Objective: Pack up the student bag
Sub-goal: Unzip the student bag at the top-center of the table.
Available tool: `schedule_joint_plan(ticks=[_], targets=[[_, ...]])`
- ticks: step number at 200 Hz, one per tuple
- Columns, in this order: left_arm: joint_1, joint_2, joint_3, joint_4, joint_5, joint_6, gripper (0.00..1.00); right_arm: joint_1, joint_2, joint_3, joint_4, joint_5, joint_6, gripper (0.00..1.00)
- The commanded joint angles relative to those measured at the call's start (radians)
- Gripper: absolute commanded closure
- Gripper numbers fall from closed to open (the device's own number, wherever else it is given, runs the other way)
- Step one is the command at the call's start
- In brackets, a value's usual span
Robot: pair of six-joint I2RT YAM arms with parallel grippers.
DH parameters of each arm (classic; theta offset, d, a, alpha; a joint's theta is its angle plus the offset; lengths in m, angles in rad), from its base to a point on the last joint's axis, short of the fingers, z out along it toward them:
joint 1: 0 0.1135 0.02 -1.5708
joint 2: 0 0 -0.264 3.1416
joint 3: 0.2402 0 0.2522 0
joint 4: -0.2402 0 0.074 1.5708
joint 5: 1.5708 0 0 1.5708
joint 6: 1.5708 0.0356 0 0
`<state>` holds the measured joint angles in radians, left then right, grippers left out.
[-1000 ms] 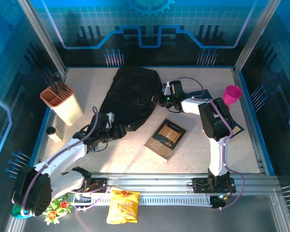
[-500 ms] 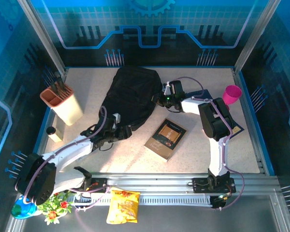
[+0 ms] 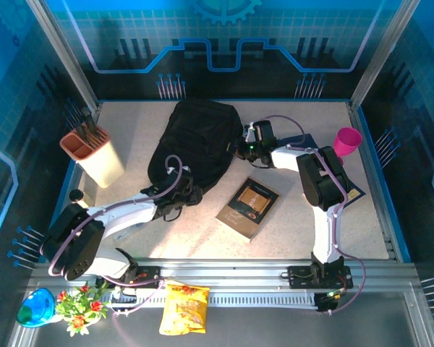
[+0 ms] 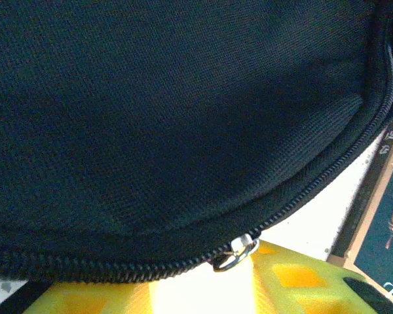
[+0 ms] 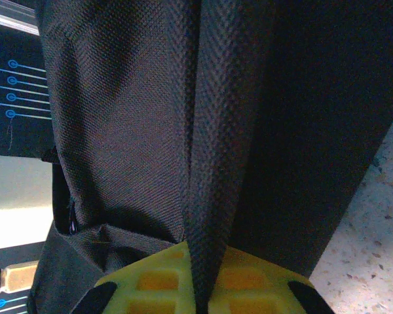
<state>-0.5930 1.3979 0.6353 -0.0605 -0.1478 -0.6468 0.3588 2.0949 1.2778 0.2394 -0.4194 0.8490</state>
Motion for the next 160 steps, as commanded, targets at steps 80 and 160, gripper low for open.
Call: schedule_joint_plan(ticks=[80,160], targets=[[-0.07,0.075,0.069,0.034,-0.222,-0.02,0.7,-0.004,0.008,0.02,0.005,-0.009,0.0,0.91],[-0.075,0.071,0.083,-0.026,-0.276,-0.01,0.92,-0.007,0.007,0.021,-0.013,0.007,-0.012,0.92]])
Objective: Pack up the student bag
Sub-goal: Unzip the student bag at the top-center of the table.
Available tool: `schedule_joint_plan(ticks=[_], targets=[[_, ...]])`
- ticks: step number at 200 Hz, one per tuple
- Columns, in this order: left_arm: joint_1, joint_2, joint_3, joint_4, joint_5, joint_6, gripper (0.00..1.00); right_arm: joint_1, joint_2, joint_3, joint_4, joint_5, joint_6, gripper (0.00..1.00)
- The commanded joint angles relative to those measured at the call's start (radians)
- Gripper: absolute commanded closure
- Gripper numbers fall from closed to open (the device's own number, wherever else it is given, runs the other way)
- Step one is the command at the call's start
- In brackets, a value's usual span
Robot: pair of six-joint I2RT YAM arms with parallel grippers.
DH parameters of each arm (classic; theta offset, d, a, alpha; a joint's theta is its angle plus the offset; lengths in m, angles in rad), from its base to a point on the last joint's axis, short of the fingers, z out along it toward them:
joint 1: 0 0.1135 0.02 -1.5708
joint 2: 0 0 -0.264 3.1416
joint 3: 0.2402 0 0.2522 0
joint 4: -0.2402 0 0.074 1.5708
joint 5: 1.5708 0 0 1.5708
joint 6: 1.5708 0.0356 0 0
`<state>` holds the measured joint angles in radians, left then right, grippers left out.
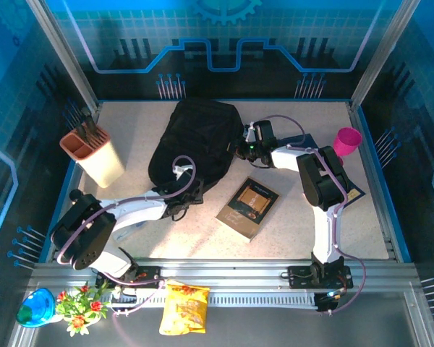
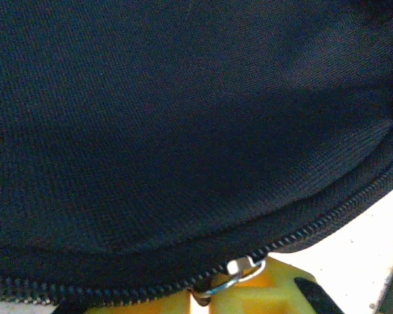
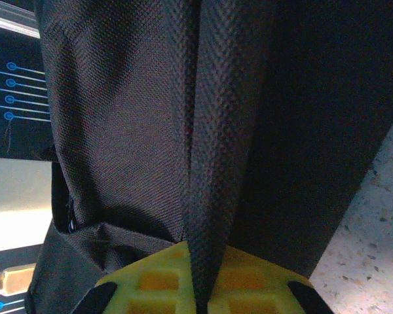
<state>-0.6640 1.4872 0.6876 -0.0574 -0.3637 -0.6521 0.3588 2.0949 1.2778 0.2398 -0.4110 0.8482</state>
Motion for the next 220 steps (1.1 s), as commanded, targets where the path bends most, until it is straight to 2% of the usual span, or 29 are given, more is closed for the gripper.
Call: schedule_joint_plan(ticks=[1,30,70,106,118,135,158,191,220], targets=[[-0.004,-0.02,0.031,-0.031,-0.061,-0.004,0.92,-0.008,0.008,0.021,-0.015,-0.001,-0.012,0.92],[-0.004,-0.096,-0.018,-0.084,-0.067,-0.007,1.0,-0.028,0.019,0.039,-0.044,0.029,-0.026,0.92],[-0.002,-0.188,-0.102,-0.106,-0.032,0.025,1.0,-0.048,0.071,0.115,-0.101,0.058,-0.062,0.92],[0.004,-0.173,-0.081,-0.102,0.056,0.082,1.0,-0.049,0.095,0.16,-0.134,0.061,-0.071,0.9],[0.006,-0.153,-0.05,-0.109,0.095,0.107,1.0,-0.05,0.075,0.152,-0.148,0.063,-0.064,0.84],[0.006,-0.124,0.006,-0.13,0.148,0.145,1.0,-0.053,0.015,0.123,-0.228,0.057,-0.032,0.64],[0.007,-0.093,0.065,-0.15,0.196,0.177,1.0,-0.047,-0.109,-0.002,-0.299,0.082,0.049,0.46],[0.007,-0.036,0.139,-0.163,0.271,0.196,1.0,0.003,-0.271,-0.209,-0.24,0.093,0.179,0.35],[0.007,0.006,0.181,-0.166,0.329,0.208,1.0,0.09,-0.338,-0.274,-0.211,0.152,0.252,0.3]])
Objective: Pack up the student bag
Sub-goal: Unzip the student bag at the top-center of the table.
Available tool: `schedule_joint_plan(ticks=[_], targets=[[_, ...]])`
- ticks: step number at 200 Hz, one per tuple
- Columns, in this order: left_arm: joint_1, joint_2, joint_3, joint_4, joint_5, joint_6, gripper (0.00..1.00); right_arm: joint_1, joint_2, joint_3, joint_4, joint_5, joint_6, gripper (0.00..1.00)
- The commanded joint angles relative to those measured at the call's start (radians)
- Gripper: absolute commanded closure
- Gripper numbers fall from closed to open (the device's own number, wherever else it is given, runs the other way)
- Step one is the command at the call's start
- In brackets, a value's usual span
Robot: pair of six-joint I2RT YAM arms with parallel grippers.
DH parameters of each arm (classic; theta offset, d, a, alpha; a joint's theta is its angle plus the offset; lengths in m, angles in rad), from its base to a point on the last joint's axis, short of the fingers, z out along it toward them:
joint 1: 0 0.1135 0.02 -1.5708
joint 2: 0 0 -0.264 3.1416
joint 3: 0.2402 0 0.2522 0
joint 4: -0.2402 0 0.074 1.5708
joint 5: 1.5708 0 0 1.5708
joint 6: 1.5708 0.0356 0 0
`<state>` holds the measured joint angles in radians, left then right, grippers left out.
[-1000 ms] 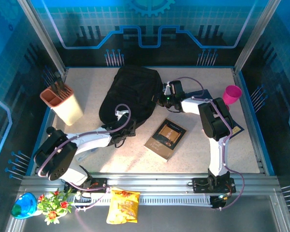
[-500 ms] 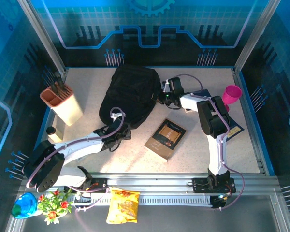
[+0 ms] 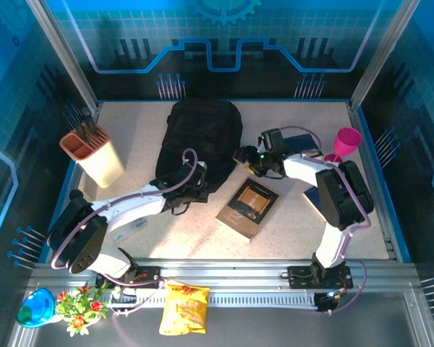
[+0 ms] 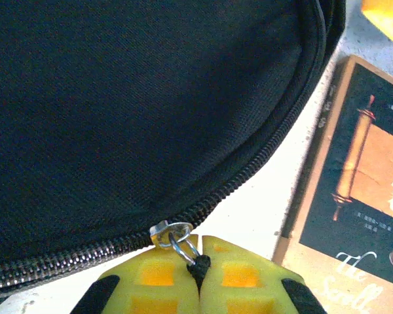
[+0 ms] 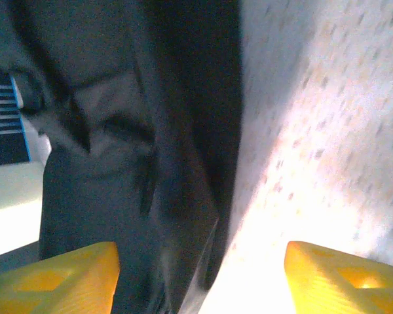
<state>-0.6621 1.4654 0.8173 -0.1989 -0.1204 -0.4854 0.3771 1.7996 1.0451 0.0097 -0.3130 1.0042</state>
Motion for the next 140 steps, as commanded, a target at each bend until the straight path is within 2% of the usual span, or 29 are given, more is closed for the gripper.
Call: schedule_joint_plan(ticks=[1,27,47,74,112,140], targets=[[0.006,0.028,0.053,-0.025,0.086,0.042,1.0,0.075,-0.043,-0.041,0.02,0.055,0.097,0.3],[0.006,0.043,0.069,-0.028,0.114,0.05,1.0,0.13,-0.021,-0.037,0.016,0.129,0.133,0.3],[0.006,0.046,0.081,-0.048,0.123,0.058,1.0,0.141,0.026,-0.009,0.056,0.109,0.125,0.35],[0.006,0.05,0.105,-0.115,0.102,0.063,1.0,0.149,0.074,0.051,0.019,0.117,0.076,0.53],[0.017,0.019,0.116,-0.243,0.05,0.064,1.0,0.128,0.093,0.073,-0.016,0.225,0.005,0.81],[0.066,-0.024,0.062,-0.308,0.03,0.107,1.0,0.098,0.103,0.096,-0.011,0.29,-0.08,0.85]])
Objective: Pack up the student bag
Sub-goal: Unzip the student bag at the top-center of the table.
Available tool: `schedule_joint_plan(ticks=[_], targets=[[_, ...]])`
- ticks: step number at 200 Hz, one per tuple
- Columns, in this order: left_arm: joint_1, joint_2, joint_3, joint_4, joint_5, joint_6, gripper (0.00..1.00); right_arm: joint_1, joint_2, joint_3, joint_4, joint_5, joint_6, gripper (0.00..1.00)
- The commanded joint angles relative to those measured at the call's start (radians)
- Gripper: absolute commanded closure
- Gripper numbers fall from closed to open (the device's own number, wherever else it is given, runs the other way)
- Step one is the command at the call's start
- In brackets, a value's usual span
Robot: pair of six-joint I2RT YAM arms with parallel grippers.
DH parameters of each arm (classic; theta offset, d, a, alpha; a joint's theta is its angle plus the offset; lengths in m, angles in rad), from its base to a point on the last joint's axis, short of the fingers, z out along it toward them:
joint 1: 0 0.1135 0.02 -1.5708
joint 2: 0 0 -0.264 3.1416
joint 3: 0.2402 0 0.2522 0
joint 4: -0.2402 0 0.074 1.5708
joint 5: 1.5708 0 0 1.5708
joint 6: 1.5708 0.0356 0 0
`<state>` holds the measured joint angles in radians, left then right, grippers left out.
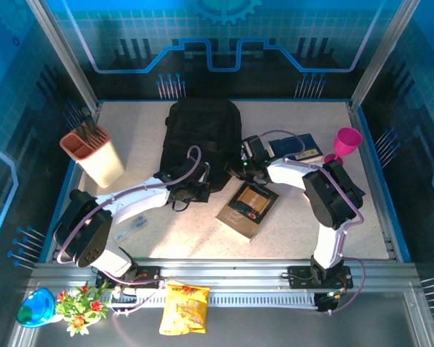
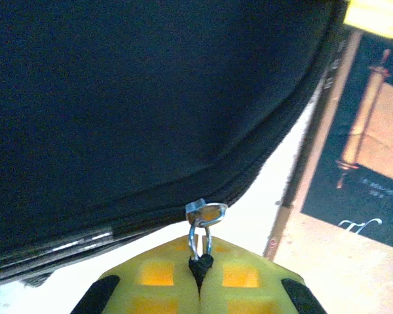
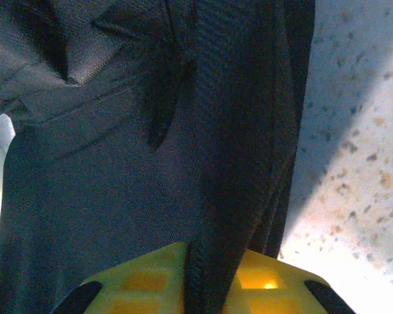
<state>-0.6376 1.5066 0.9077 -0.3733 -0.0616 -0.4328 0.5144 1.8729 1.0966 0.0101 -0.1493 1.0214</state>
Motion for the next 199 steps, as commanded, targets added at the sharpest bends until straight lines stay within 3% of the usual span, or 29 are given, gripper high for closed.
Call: schedule_joint_plan(ticks=[1,43,72,93,122,143,167,199], targets=[[0.045,-0.067,-0.03,-0.135,-0.029,0.055,1.0,-0.041,0.03,0.047,-0.012,0.128,-0.101,0.85],[0.167,-0.101,-0.085,-0.157,0.013,0.081,1.0,-0.098,0.093,0.146,-0.024,0.122,-0.212,0.85],[0.179,-0.082,-0.051,-0.129,0.07,0.105,1.0,-0.138,0.129,0.212,-0.029,0.112,-0.259,0.83],[0.176,-0.036,0.007,-0.105,0.169,0.145,1.0,-0.155,0.097,0.204,-0.023,0.065,-0.253,0.73],[0.163,0.026,0.084,-0.055,0.232,0.136,1.0,-0.153,-0.02,0.132,-0.098,0.033,-0.166,0.5],[0.136,0.071,0.14,-0.032,0.277,0.135,1.0,-0.141,-0.122,0.049,-0.158,0.038,-0.096,0.39],[0.099,0.137,0.208,-0.012,0.328,0.132,1.0,-0.136,-0.224,-0.043,-0.199,0.077,-0.016,0.31],[0.051,0.25,0.302,-0.016,0.353,0.131,1.0,-0.128,-0.281,-0.112,-0.196,0.088,0.049,0.28]])
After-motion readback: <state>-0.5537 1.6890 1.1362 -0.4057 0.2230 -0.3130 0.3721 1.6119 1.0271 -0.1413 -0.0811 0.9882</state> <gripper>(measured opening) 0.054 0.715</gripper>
